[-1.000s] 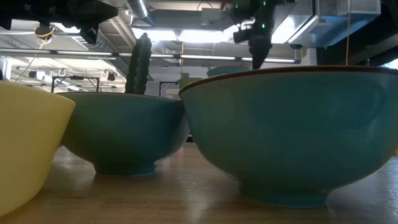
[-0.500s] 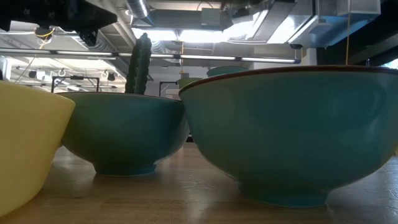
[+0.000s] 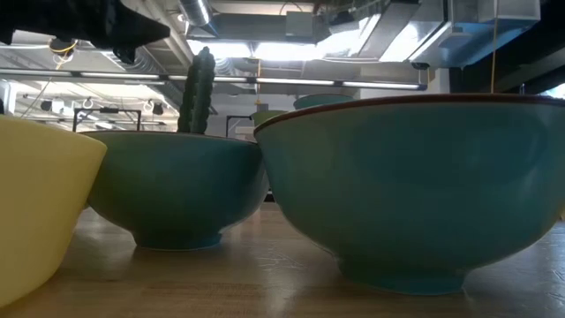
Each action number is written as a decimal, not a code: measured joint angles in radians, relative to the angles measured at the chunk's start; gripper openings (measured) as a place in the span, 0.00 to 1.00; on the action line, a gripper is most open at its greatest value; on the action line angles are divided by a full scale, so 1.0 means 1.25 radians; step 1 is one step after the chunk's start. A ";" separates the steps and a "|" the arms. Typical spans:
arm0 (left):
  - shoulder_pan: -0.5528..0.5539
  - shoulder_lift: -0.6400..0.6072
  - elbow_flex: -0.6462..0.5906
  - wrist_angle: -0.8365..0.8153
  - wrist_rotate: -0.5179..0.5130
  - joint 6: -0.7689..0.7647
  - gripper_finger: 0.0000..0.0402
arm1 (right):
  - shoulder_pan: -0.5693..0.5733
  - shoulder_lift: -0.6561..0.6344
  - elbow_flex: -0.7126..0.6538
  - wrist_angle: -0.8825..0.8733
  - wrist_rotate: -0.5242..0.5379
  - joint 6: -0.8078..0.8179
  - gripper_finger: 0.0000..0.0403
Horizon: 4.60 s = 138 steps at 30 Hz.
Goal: Pick & Place Mini bowls
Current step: Stack the top red patterned bowl on the red patterned bowl on the shelf
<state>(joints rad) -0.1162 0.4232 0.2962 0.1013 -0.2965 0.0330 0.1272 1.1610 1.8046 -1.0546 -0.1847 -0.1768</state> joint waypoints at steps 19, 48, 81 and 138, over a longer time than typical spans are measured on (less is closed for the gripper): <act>0.000 0.034 0.000 -0.007 -0.007 0.043 0.01 | 0.203 -0.581 -1.038 0.832 0.324 0.123 0.02; 0.000 -0.090 -0.001 0.093 0.108 0.174 0.01 | 0.193 -0.837 -1.332 1.012 0.322 0.066 0.01; 0.005 -0.128 -0.189 0.171 0.084 0.282 0.01 | 0.041 -0.835 -1.440 1.054 0.427 0.114 0.01; 0.044 0.311 0.388 -0.706 0.081 -0.166 0.01 | -0.004 -0.835 -1.438 1.153 0.468 -0.061 0.04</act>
<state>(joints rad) -0.0611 0.8114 0.7812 -0.7806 -0.1952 -0.1745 0.1226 0.1173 0.0071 0.3861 0.4007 -0.2530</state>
